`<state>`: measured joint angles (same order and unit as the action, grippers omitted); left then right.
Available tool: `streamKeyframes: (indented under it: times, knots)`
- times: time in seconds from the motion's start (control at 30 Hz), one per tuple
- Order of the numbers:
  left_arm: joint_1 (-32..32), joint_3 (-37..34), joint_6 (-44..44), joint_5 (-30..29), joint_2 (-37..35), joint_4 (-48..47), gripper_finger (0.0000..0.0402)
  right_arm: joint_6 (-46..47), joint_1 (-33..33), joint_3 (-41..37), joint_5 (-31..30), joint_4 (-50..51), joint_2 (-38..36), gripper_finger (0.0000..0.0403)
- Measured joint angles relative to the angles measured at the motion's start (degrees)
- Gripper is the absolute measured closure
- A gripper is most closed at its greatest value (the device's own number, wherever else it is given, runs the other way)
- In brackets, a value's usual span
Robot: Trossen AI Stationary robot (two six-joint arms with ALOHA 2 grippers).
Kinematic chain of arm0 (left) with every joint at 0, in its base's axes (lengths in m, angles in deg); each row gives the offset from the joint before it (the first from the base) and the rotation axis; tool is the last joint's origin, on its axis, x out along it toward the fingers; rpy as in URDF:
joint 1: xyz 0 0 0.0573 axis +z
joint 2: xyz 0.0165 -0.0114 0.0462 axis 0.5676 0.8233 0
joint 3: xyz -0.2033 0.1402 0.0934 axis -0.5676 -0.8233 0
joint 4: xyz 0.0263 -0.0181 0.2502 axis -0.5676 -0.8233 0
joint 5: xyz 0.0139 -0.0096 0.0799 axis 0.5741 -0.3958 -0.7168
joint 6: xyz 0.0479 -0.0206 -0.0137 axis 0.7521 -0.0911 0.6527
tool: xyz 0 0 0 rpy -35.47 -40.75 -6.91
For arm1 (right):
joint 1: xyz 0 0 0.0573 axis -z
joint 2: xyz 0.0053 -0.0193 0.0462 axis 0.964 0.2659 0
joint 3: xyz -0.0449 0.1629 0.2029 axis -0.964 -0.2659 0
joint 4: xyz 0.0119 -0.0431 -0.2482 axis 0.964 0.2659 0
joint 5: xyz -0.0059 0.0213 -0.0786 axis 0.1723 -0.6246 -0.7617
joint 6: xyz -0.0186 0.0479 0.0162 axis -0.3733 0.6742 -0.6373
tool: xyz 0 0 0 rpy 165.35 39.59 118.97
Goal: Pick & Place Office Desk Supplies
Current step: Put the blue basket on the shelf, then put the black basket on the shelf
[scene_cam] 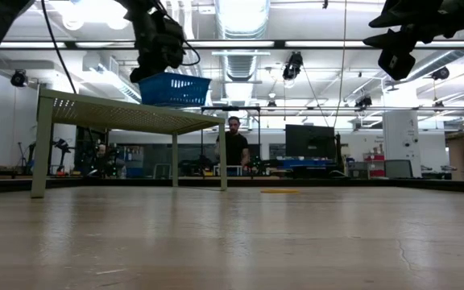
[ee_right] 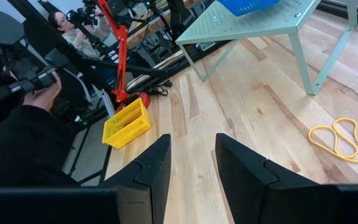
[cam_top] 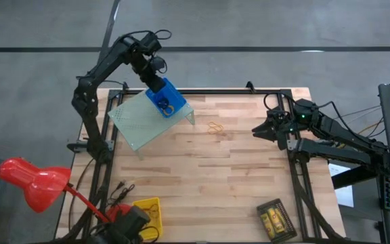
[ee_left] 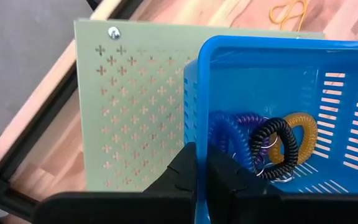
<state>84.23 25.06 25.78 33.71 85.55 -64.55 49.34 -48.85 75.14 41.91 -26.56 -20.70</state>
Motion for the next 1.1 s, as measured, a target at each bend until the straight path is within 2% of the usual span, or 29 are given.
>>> streamKeyframes:
  times: [0.37, 0.57, 0.7, 0.93, 1.1]
  knots:
    - [0.0, -5.49, -0.24, 0.49, 0.0, 2.99, 0.0386, 0.0, 0.0, -0.02, 0.0, -0.02, 0.0, 0.028]
    - [0.11, -7.28, 0.41, 2.53, 0.0, 3.93, 0.037, 0.0, 0.0, -0.01, 0.0, -0.02, -0.02, 0.028]
    - [0.25, -7.15, 0.9, 2.99, 0.0, 4.23, 0.033, -0.01, 0.01, -0.02, 0.0, -0.02, -0.01, 0.028]
    - [1.48, -7.11, 1.54, 2.97, -0.13, 4.24, 0.0231, 0.0, 0.0, -0.02, 0.0, -0.02, 0.0, 0.028]
    - [2.32, -7.11, 1.73, 2.68, -0.64, 4.24, 0.0189, -0.02, 0.01, -0.01, 0.0, -0.02, 0.0, 0.028]
